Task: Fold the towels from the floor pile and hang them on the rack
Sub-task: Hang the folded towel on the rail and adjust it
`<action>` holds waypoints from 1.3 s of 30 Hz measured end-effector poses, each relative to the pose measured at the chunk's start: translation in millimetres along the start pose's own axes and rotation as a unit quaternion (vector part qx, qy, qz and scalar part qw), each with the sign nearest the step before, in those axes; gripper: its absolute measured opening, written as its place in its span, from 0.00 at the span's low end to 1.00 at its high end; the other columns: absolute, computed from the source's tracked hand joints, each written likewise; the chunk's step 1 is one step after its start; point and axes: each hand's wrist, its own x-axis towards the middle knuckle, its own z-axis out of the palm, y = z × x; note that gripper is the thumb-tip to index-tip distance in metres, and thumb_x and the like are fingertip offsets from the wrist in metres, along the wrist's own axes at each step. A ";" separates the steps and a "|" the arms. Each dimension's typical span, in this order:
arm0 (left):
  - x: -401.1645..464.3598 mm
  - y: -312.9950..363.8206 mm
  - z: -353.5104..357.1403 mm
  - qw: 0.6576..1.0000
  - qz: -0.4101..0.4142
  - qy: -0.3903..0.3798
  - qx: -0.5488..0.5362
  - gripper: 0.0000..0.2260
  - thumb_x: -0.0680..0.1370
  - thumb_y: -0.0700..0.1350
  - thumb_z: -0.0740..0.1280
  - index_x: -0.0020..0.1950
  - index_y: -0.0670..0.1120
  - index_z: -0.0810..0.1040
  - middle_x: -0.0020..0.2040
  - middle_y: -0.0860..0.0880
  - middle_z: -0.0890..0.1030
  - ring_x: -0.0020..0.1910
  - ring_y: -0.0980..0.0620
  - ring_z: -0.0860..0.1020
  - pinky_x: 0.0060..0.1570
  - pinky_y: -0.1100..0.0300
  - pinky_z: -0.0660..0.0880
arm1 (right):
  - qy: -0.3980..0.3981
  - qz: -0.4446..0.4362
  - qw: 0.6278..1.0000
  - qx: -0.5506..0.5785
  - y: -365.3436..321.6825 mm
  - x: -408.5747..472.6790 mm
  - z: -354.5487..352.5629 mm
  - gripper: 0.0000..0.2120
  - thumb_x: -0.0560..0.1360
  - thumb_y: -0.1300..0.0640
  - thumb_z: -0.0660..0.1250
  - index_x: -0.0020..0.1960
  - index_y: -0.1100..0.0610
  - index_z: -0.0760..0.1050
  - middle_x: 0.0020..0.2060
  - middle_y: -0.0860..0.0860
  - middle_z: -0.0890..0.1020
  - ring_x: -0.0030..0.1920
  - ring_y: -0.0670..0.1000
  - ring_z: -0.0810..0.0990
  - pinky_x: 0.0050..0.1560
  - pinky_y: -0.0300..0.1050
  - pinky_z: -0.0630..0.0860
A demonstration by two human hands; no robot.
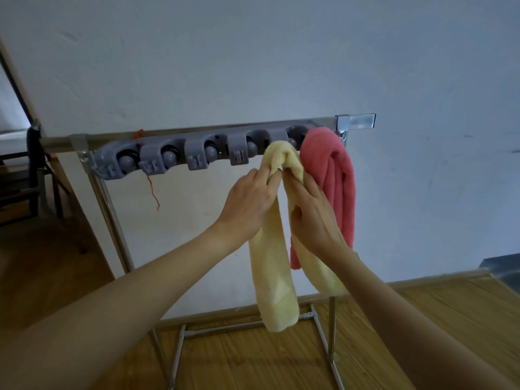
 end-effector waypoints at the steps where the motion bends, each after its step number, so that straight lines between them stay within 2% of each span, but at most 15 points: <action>1: -4.3 2.1 5.0 1.000 0.003 0.007 -0.011 0.25 0.69 0.31 0.73 0.64 0.38 0.73 0.49 0.41 0.78 0.40 0.45 0.77 0.35 0.55 0.77 | -0.002 0.000 0.999 0.035 2.7 -4.3 1.7 0.35 0.71 0.74 0.57 0.75 0.57 0.59 0.71 0.54 0.66 0.70 0.50 0.66 0.66 0.44 0.70; 4: -11.8 10.3 9.4 0.995 -0.023 0.028 -0.089 0.25 0.74 0.32 0.66 0.71 0.42 0.68 0.52 0.42 0.76 0.43 0.46 0.75 0.38 0.54 0.78 | 0.009 0.021 0.992 0.125 6.6 -14.3 2.2 0.36 0.70 0.74 0.58 0.75 0.56 0.58 0.70 0.50 0.67 0.67 0.39 0.64 0.65 0.28 0.63; 6: -17.6 15.8 8.8 0.984 -0.054 0.039 -0.167 0.30 0.76 0.33 0.63 0.75 0.49 0.58 0.51 0.44 0.74 0.43 0.49 0.73 0.39 0.59 0.75 | 0.014 0.033 0.986 0.161 7.4 -19.9 1.3 0.35 0.71 0.73 0.58 0.75 0.53 0.56 0.68 0.47 0.68 0.62 0.40 0.71 0.60 0.33 0.71; 7: -22.0 18.3 8.9 0.971 -0.082 0.047 -0.217 0.32 0.77 0.34 0.63 0.76 0.52 0.53 0.52 0.45 0.74 0.44 0.50 0.73 0.40 0.61 0.74 | 0.019 0.044 0.984 0.171 7.7 -22.6 1.8 0.34 0.72 0.72 0.57 0.74 0.51 0.56 0.64 0.48 0.73 0.53 0.42 0.77 0.51 0.36 0.76; 9: -32.2 23.0 12.8 0.931 -0.167 0.068 -0.316 0.36 0.76 0.36 0.66 0.76 0.51 0.49 0.52 0.47 0.75 0.43 0.53 0.75 0.41 0.67 0.74 | 0.043 0.065 0.981 0.180 8.2 -27.0 4.0 0.29 0.74 0.70 0.57 0.71 0.53 0.56 0.46 0.47 0.77 0.32 0.45 0.76 0.30 0.42 0.76; 10: -38.4 24.9 17.7 0.913 -0.212 0.067 -0.343 0.36 0.75 0.38 0.69 0.76 0.48 0.50 0.51 0.49 0.75 0.42 0.55 0.75 0.41 0.70 0.73 | 0.058 0.078 0.978 0.183 7.9 -28.6 5.8 0.25 0.75 0.69 0.58 0.69 0.57 0.56 0.43 0.44 0.76 0.30 0.46 0.76 0.28 0.44 0.76; 13: -59.0 28.9 38.3 0.883 -0.312 -0.004 -0.350 0.31 0.72 0.45 0.73 0.71 0.45 0.63 0.54 0.50 0.75 0.46 0.55 0.75 0.44 0.67 0.74 | 0.097 0.128 0.968 0.193 6.6 -31.9 10.9 0.20 0.75 0.68 0.62 0.64 0.63 0.59 0.46 0.32 0.74 0.40 0.35 0.78 0.39 0.28 0.74; 15: -72.3 27.8 54.0 0.864 -0.349 -0.072 -0.355 0.24 0.72 0.46 0.73 0.65 0.45 0.70 0.55 0.49 0.76 0.47 0.53 0.76 0.44 0.60 0.75 | 0.098 0.160 0.967 0.172 4.6 -33.3 13.4 0.19 0.75 0.64 0.65 0.62 0.58 0.62 0.47 0.36 0.73 0.43 0.33 0.75 0.43 0.23 0.70; 18: -88.9 24.5 70.0 0.836 -0.381 -0.135 -0.372 0.09 0.74 0.48 0.70 0.51 0.44 0.78 0.45 0.49 0.81 0.41 0.50 0.79 0.40 0.55 0.77 | 0.057 0.192 0.978 0.064 5.8 -38.0 24.9 0.08 0.73 0.60 0.68 0.51 0.57 0.71 0.51 0.47 0.71 0.45 0.42 0.71 0.49 0.31 0.71; 21: -102.7 18.4 74.4 0.845 -0.407 -0.093 -0.334 0.06 0.76 0.46 0.69 0.43 0.44 0.75 0.38 0.51 0.77 0.34 0.54 0.74 0.32 0.63 0.70 | 0.048 0.204 0.978 -0.002 -4.3 -48.6 37.0 0.05 0.74 0.59 0.66 0.44 0.60 0.72 0.50 0.52 0.71 0.40 0.49 0.73 0.43 0.42 0.74; 24: -121.2 5.3 74.4 0.854 -0.425 -0.064 -0.294 0.06 0.75 0.44 0.69 0.46 0.43 0.75 0.43 0.48 0.77 0.37 0.51 0.75 0.34 0.59 0.73 | 0.052 0.182 0.981 0.033 -26.0 -62.7 48.3 0.06 0.75 0.61 0.63 0.51 0.62 0.69 0.48 0.53 0.72 0.42 0.51 0.73 0.41 0.44 0.73; 27: -135.8 -6.9 69.9 0.857 -0.433 -0.066 -0.272 0.06 0.75 0.42 0.69 0.49 0.42 0.76 0.47 0.46 0.76 0.40 0.49 0.74 0.37 0.57 0.72 | 0.032 0.213 0.970 0.115 -39.5 -70.5 52.7 0.06 0.76 0.66 0.59 0.50 0.59 0.63 0.39 0.54 0.74 0.33 0.49 0.73 0.31 0.46 0.73; 30: -140.3 -15.4 60.3 0.856 -0.442 -0.048 -0.264 0.06 0.74 0.40 0.68 0.50 0.41 0.75 0.47 0.47 0.74 0.40 0.49 0.72 0.38 0.59 0.68 | 0.014 0.233 0.965 0.121 -39.2 -73.7 56.8 0.10 0.75 0.68 0.57 0.51 0.57 0.59 0.30 0.50 0.71 0.27 0.49 0.71 0.25 0.47 0.71; 35: -138.9 -14.8 58.9 0.860 -0.437 -0.050 -0.257 0.06 0.74 0.38 0.67 0.49 0.41 0.74 0.47 0.48 0.72 0.39 0.51 0.70 0.37 0.64 0.62 | -0.016 0.250 0.966 0.068 -24.8 -79.5 62.2 0.17 0.72 0.72 0.56 0.60 0.62 0.65 0.33 0.51 0.74 0.33 0.54 0.77 0.32 0.50 0.77; 39: -135.7 3.1 64.1 0.850 -0.442 -0.061 -0.282 0.06 0.74 0.38 0.66 0.49 0.39 0.73 0.47 0.45 0.72 0.39 0.49 0.71 0.38 0.60 0.66 | -0.040 0.256 0.965 0.046 -11.7 -84.7 61.9 0.13 0.71 0.72 0.55 0.52 0.63 0.71 0.33 0.49 0.73 0.33 0.51 0.74 0.34 0.43 0.70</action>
